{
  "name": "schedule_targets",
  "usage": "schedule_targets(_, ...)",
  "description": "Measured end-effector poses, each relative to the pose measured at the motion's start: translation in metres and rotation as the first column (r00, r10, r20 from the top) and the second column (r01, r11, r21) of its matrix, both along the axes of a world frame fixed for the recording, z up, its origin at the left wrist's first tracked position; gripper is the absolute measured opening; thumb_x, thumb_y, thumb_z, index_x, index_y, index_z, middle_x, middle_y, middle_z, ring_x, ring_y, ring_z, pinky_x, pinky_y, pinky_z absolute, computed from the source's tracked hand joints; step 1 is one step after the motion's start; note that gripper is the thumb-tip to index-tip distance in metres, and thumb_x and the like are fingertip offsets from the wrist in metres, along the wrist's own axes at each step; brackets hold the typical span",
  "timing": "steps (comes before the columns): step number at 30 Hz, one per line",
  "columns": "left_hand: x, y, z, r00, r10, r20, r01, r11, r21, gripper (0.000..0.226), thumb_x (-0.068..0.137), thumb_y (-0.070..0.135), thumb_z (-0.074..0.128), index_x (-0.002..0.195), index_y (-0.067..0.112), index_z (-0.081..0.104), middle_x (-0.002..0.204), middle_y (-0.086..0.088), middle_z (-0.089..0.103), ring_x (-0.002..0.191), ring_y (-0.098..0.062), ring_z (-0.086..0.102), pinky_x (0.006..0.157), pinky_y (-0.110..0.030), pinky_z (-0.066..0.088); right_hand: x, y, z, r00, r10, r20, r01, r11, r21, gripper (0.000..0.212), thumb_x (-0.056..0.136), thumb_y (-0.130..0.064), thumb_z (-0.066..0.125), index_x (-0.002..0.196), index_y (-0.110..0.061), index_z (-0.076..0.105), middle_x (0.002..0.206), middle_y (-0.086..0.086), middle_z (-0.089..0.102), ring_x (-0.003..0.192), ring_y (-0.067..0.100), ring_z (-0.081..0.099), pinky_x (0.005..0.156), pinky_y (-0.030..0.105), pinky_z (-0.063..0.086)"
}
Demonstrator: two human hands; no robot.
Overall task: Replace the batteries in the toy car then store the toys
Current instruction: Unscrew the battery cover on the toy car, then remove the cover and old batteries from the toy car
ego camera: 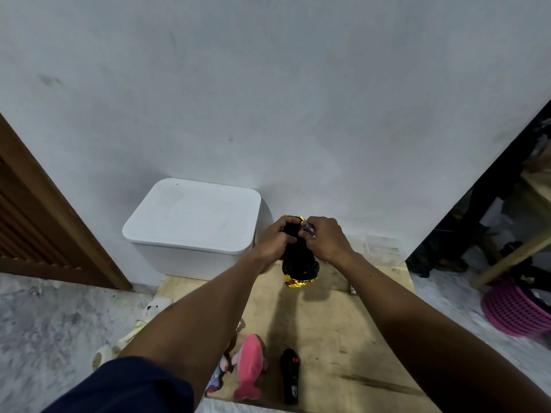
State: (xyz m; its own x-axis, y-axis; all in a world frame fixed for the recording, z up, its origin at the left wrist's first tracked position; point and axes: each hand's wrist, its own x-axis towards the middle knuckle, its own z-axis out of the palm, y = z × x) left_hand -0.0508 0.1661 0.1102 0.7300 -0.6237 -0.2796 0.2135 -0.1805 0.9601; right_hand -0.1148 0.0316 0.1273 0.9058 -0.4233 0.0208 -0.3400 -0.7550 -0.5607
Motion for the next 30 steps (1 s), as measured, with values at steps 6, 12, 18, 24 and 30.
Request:
schedule_targets(6, 0.001, -0.002, -0.015, 0.999, -0.009, -0.054, 0.011, 0.999, 0.039, 0.049, 0.088, -0.006, 0.044, 0.121, 0.026, 0.06, 0.113, -0.002, 0.061, 0.093, -0.02, 0.056, 0.072, -0.033, 0.047, -0.012, -0.006, -0.021, 0.992, -0.091, 0.082, 0.081, 0.99, 0.119, 0.01, 0.09, -0.022, 0.064, 0.081, -0.024, 0.059, 0.078, -0.001, 0.063, 0.074, 0.024, 0.061, 0.066, 0.035, 0.048)
schedule_targets(12, -0.001, 0.004, -0.057, 0.998, 0.014, -0.061, -0.004, 0.986, 0.167, 0.05, 0.089, -0.005, 0.047, 0.126, 0.028, 0.059, 0.121, -0.002, 0.056, 0.107, -0.026, 0.056, 0.086, -0.045, 0.055, -0.047, -0.026, -0.089, 0.971, -0.23, -0.071, 0.239, 0.955, 0.175, 0.023, 0.09, -0.02, 0.063, 0.069, -0.025, 0.053, 0.08, 0.006, 0.064, 0.075, 0.025, 0.056, 0.066, 0.029, 0.036)
schedule_targets(18, -0.017, 0.005, -0.104, 0.991, 0.004, -0.132, 0.027, 0.972, 0.232, 0.052, 0.091, -0.006, 0.047, 0.131, 0.025, 0.056, 0.128, -0.007, 0.057, 0.104, -0.023, 0.056, 0.063, -0.026, 0.049, -0.081, -0.028, -0.169, 0.93, -0.193, -0.314, 0.259, 0.948, 0.185, 0.008, 0.081, -0.012, 0.069, 0.077, -0.006, 0.072, 0.083, 0.015, 0.073, 0.083, 0.032, 0.068, 0.073, 0.035, 0.052)
schedule_targets(24, -0.022, 0.005, -0.134, 0.982, 0.003, -0.189, 0.049, 0.962, 0.268, 0.054, 0.089, -0.005, 0.049, 0.129, 0.031, 0.058, 0.13, -0.003, 0.055, 0.111, -0.023, 0.053, 0.075, -0.029, 0.048, -0.092, -0.014, -0.205, 0.933, -0.158, -0.324, 0.209, 0.97, 0.127, 0.006, 0.082, -0.013, 0.067, 0.087, -0.014, 0.071, 0.086, 0.01, 0.073, 0.082, 0.029, 0.067, 0.072, 0.036, 0.055)
schedule_targets(30, -0.017, 0.006, -0.145, 0.981, 0.015, -0.196, 0.042, 0.957, 0.287, 0.054, 0.088, -0.006, 0.05, 0.126, 0.031, 0.058, 0.13, -0.002, 0.056, 0.111, -0.022, 0.052, 0.078, -0.029, 0.048, -0.096, -0.005, -0.209, 0.932, -0.211, -0.295, 0.237, 0.97, 0.056, 0.025, 0.082, -0.02, 0.073, 0.106, -0.018, 0.072, 0.105, 0.005, 0.071, 0.101, 0.026, 0.064, 0.082, 0.032, 0.052)
